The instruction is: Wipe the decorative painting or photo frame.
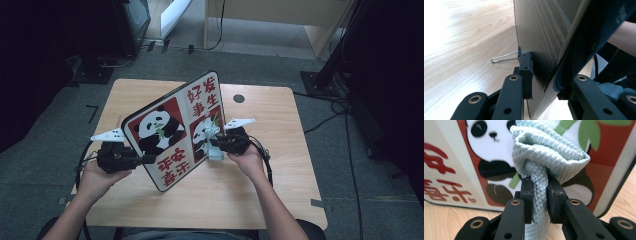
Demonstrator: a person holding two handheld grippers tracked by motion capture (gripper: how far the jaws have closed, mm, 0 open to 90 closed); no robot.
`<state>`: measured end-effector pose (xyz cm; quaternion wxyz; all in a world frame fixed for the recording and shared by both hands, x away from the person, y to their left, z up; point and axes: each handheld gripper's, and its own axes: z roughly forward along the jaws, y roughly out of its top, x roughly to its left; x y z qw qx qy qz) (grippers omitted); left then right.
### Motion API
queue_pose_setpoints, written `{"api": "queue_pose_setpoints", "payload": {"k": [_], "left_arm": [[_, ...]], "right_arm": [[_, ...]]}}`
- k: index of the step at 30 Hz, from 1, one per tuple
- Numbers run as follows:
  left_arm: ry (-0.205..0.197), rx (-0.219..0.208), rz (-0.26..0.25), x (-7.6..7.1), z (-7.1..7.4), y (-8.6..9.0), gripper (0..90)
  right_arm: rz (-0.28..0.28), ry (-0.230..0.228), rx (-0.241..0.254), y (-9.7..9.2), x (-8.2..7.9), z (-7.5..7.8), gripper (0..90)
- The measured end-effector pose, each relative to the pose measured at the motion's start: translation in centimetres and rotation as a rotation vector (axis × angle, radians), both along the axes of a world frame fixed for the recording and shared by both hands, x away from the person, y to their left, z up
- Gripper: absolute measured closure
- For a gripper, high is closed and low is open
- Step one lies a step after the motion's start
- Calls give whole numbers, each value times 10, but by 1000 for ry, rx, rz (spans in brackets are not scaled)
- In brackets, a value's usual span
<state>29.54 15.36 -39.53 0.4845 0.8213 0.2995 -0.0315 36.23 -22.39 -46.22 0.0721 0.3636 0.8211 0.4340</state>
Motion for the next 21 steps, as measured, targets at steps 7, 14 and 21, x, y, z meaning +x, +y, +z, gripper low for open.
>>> {"api": "queue_pose_setpoints", "payload": {"k": [7,14,21], "left_arm": [[0,0,0,0,0,0,735],[1,0,0,0,0,0,735],[1,-2,-1,0,0,0,734]], "right_arm": [[0,6,4,-2,-2,-9,779],[-3,25,-3,-5,-3,-20,778],[-6,24,-3,-7,-5,-28,779]]}}
